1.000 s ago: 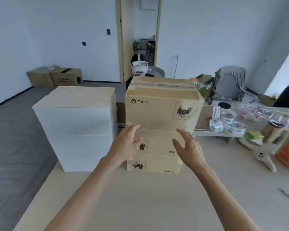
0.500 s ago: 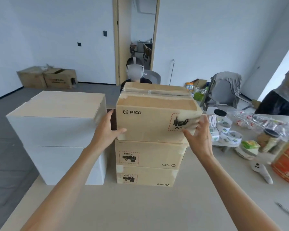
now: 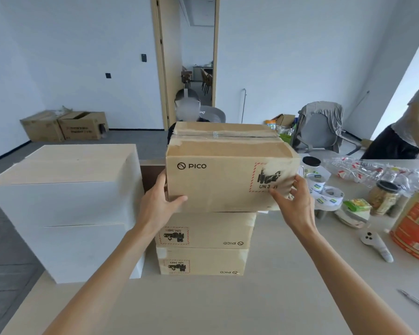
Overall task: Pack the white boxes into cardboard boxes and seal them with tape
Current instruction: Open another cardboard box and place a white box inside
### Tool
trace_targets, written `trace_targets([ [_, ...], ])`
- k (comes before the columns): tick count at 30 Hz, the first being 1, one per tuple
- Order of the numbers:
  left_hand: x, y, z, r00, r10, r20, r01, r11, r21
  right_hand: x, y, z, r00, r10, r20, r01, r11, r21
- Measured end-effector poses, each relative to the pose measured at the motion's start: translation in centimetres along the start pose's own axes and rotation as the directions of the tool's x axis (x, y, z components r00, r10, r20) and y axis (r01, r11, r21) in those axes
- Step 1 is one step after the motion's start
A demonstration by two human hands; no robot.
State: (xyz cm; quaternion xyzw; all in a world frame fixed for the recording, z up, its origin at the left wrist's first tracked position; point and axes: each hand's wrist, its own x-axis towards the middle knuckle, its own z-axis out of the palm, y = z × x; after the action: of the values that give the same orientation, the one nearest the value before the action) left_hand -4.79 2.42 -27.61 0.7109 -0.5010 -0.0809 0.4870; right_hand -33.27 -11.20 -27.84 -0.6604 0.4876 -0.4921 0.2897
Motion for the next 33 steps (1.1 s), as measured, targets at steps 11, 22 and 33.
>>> trace_targets([
  [11,-10.1,15.6,20.8,0.997,0.055,0.052,-0.044,0.980,-0.197,-1.4,12.8,-25.6,0.987,0.101,-0.126,-0.098,0.995,0.029],
  [22,-23.1,17.1,32.4,0.954,-0.217,0.207,0.267,0.929,-0.255,-6.6,25.2,-35.9,0.948,0.319,0.014,-0.317,0.944,-0.092],
  [33,-29.0,12.5,33.3,0.710,-0.549,0.440,0.700,0.619,-0.357,-11.7,31.2,-33.8,0.833,0.475,0.282,-0.462,0.879,-0.116],
])
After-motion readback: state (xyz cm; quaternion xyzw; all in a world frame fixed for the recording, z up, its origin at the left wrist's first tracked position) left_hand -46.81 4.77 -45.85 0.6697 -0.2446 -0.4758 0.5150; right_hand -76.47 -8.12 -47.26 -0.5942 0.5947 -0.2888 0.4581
